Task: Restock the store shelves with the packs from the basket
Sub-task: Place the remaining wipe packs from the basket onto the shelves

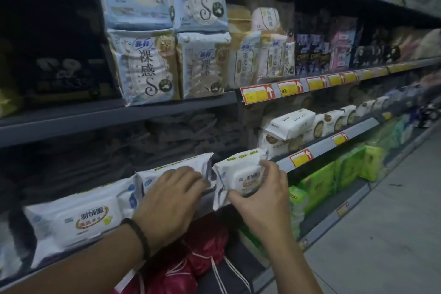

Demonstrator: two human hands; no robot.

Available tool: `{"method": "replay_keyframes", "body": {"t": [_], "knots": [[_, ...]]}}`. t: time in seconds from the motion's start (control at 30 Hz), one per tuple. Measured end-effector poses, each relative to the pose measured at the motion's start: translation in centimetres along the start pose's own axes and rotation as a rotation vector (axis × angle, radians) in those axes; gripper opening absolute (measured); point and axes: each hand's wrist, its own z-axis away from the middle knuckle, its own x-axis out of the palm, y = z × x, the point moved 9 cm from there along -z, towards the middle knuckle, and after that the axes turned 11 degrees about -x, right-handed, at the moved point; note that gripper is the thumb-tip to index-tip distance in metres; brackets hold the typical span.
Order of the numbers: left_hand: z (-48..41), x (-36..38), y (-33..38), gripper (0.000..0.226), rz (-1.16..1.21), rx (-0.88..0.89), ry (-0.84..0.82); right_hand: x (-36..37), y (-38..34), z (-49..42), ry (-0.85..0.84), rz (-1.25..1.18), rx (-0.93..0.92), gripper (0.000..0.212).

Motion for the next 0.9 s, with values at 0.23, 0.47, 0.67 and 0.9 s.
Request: {"method": "replay_keyframes", "body": {"t": [0.23,0.47,0.67,0.9], "knots": [[0.8,3.4,-1.8,0.038,-0.222,0.186,-0.03,2.1,1.5,0.5,0.03,0.036,0.07,0.086],[1.0,4.2,-2.4,0.038,-0.173,0.136,-0.104,3.1,2.3,-7.0,0.074,0.105,0.111,0.083],[0.9,4.3,-2.4,0.038,-0.144,0.136,-0.127,8.6,3.3,-9.9,-0.103,0.205,0.087,0.09],[0.8,4.7,-2.7,0.036,-0.138,0.139,-0.125,12.1,3.6,-11.7,-0.213,0.264,0.104,0.071]]}}
